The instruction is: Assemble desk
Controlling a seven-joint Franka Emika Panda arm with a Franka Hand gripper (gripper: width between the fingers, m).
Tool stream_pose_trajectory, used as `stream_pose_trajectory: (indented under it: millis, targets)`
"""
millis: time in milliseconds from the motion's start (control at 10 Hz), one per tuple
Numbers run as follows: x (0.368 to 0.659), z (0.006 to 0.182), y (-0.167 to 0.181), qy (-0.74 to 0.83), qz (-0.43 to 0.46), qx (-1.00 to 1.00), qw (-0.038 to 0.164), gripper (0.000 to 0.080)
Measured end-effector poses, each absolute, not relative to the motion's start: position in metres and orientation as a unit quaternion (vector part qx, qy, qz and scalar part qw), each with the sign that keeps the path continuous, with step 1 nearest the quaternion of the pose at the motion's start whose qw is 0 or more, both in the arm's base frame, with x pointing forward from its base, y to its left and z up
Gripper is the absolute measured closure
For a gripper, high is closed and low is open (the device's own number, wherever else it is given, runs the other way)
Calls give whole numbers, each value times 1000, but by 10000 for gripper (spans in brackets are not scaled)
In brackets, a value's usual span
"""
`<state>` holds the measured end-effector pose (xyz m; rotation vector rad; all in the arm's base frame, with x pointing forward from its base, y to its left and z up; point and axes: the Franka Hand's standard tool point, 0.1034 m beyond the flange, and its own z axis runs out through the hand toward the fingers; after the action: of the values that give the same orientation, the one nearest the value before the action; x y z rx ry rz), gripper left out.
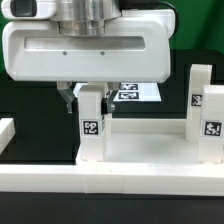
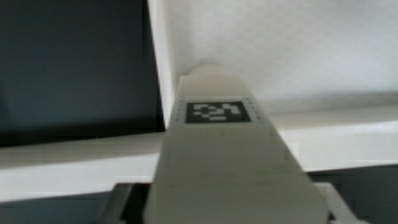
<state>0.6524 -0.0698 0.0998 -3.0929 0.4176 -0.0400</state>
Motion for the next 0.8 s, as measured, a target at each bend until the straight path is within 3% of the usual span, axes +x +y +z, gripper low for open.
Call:
stream_pose_trajectory:
  millis: [500, 800]
  targets:
    - [645, 99, -73, 275, 6, -961, 16, 489]
    - [644, 99, -75, 291, 7, -957, 9, 485]
